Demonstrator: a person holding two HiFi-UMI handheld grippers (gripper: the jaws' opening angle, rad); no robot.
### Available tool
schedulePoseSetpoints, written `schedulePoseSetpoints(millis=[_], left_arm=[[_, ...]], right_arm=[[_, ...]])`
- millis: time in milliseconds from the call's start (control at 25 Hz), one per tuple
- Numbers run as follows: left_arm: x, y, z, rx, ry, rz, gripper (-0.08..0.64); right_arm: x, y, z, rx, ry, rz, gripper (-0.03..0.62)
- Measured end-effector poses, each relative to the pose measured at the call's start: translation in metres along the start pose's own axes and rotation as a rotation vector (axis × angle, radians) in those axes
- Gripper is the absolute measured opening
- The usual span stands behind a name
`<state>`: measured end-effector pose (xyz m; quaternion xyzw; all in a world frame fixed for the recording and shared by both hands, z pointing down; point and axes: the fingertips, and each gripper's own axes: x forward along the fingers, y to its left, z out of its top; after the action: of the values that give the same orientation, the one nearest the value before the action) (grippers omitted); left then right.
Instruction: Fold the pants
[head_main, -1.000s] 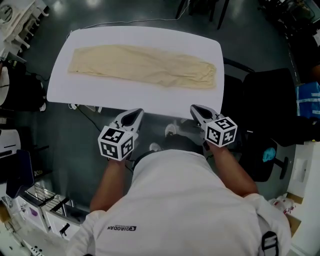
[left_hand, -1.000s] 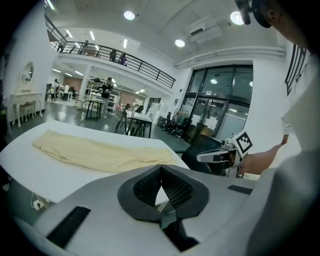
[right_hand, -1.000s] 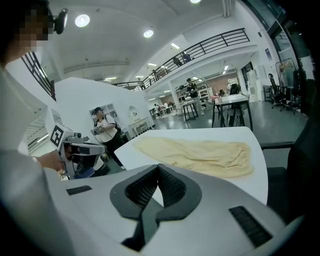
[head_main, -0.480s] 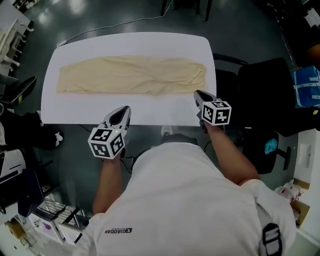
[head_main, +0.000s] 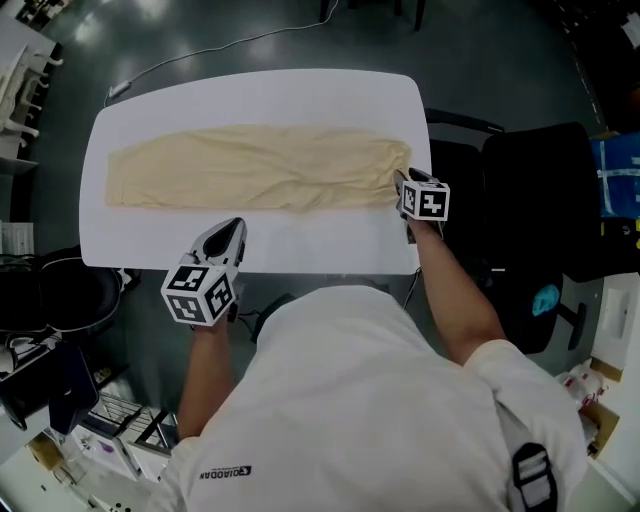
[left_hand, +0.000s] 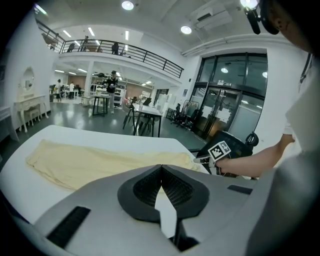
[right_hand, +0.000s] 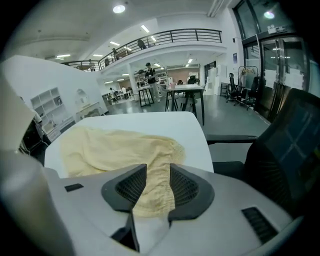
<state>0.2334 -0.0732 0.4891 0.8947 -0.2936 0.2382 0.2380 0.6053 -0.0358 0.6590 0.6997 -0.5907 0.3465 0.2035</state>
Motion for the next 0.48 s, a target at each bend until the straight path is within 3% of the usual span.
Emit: schedulePoseSetpoints(millis=[280,480], left_arm=[[0.035,-0.006,-0.011,-0.029,0.060,0.015,0.028],[0.053,-0.013,-0.013,-0.024,0.099,0.007,0.028]], right_arm=[[0.043,-0.020,-0.012,0.048,0.068,0.031,0.209],[0.055,-0.015,-0.014,0.005,0.082,0.003,0.209]])
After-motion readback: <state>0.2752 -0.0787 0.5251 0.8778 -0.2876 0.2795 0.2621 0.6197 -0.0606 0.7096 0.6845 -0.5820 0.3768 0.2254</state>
